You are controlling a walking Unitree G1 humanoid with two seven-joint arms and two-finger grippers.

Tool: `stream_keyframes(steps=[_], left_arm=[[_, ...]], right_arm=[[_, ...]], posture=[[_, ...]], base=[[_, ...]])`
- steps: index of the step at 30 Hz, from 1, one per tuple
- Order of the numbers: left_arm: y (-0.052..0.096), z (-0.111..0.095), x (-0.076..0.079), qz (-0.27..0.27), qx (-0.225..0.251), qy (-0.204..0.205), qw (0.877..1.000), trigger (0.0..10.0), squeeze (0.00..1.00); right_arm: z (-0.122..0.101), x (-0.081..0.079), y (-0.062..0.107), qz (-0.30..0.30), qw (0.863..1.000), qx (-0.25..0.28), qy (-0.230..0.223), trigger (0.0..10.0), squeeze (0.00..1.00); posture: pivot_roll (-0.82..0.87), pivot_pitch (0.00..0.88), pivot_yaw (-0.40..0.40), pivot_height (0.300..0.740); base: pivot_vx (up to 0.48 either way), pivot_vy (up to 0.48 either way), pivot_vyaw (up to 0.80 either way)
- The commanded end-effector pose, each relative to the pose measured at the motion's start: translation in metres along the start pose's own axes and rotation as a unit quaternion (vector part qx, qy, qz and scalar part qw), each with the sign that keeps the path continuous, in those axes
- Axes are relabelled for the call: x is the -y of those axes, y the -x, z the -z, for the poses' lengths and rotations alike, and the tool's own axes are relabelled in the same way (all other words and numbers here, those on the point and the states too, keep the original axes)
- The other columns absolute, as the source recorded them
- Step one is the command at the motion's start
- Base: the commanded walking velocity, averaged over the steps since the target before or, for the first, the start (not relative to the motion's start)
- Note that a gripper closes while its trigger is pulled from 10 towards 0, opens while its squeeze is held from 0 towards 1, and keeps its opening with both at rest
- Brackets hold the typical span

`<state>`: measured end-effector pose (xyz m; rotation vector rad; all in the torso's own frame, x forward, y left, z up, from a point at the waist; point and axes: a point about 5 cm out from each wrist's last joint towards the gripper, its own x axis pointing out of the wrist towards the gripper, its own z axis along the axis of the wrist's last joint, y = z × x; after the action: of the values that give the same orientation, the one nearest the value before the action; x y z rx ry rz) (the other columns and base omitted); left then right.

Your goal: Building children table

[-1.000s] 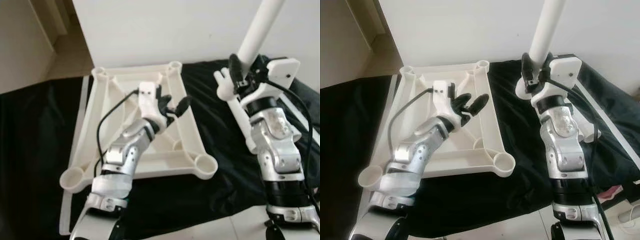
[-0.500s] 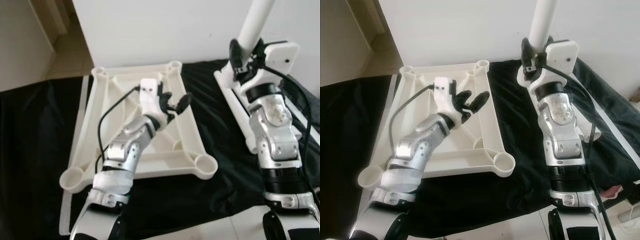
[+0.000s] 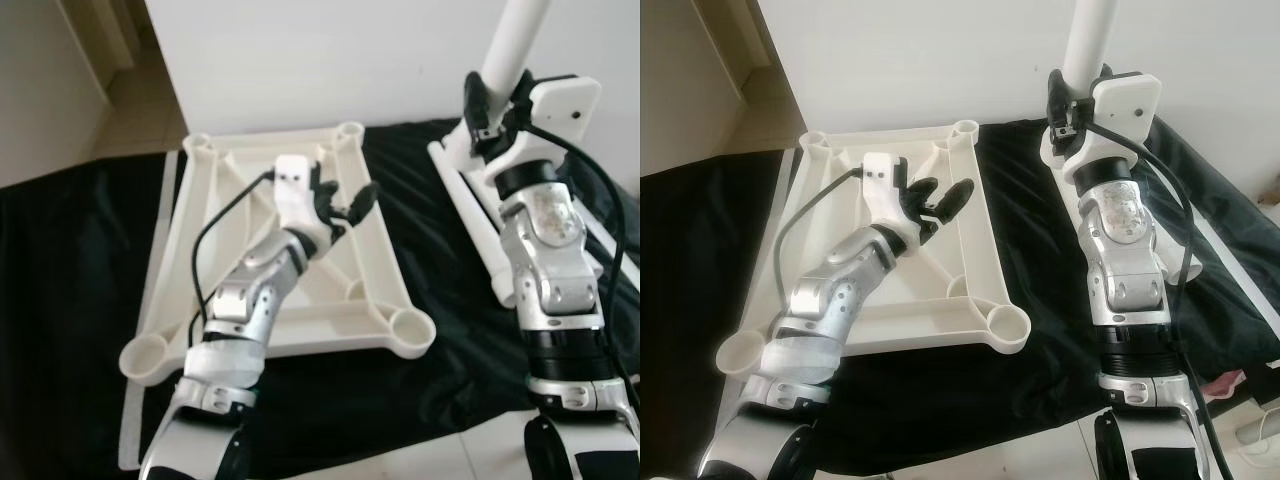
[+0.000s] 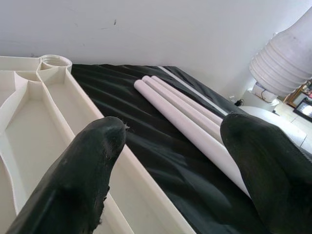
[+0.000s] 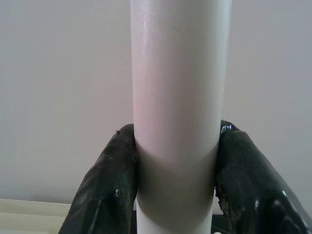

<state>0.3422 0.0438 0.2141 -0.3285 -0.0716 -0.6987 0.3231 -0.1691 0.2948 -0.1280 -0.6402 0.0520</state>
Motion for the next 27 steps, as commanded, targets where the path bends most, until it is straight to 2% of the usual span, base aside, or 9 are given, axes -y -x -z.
stream_keyframes(steps=[1,6,10,14,18,21,22,26,27], left_arm=[[-0.001,0.001,-0.001,-0.002,-0.001,-0.005,1.0,10.0,0.0],[-0.001,0.002,-0.001,-0.002,-0.003,-0.008,1.0,10.0,0.0],[0.0,0.003,-0.001,-0.002,-0.005,-0.012,1.0,10.0,0.0],[0.0,0.004,-0.001,-0.002,-0.005,-0.013,1.0,10.0,0.0],[0.003,0.007,-0.002,0.002,-0.012,-0.034,0.999,10.0,0.0],[0.005,0.009,-0.004,0.004,-0.013,-0.041,0.999,10.0,0.0],[0.01,0.012,-0.009,0.0,-0.011,-0.044,0.999,10.0,0.0],[0.013,0.015,-0.014,-0.012,-0.012,-0.055,0.998,10.0,0.0],[0.015,0.016,-0.018,-0.021,-0.013,-0.07,0.997,10.0,0.0]], right_arm=[[-0.007,-0.001,-0.005,-0.001,1.0,0.019,0.001,10.0,0.0],[-0.005,0.002,-0.005,0.011,1.0,0.013,-0.016,10.0,0.0],[0.002,0.014,-0.002,0.056,0.997,-0.009,-0.058,10.0,0.0],[0.01,0.024,0.003,0.086,0.994,-0.028,-0.066,10.0,0.0],[0.03,0.033,0.019,0.116,0.988,-0.076,-0.065,10.0,0.0],[0.036,0.029,0.027,0.104,0.99,-0.09,-0.045,10.0,0.0],[0.044,0.021,0.038,0.087,0.99,-0.107,-0.033,10.0,0.0],[0.051,0.011,0.048,0.066,0.99,-0.123,-0.023,10.0,0.0],[0.054,0.005,0.052,0.052,0.99,-0.13,-0.016,10.0,0.0]], posture=[[-0.05,0.0,0.006,0.74],[-0.05,0.0,0.006,0.74],[-0.05,0.0,0.007,0.74],[-0.05,0.0,0.009,0.74],[-0.05,0.0,0.013,0.74],[-0.05,0.0,0.017,0.74],[-0.05,0.0,0.02,0.74],[-0.06,0.0,0.024,0.74],[-0.06,0.0,0.026,0.74]], base=[[0.0,0.0,0.0],[0.0,0.0,0.0],[0.0,0.0,0.0],[0.0,0.0,0.0],[0.0,0.0,0.0],[0.0,0.0,0.0],[0.0,0.0,0.0],[0.0,0.0,0.0],[0.0,0.0,0.0]])
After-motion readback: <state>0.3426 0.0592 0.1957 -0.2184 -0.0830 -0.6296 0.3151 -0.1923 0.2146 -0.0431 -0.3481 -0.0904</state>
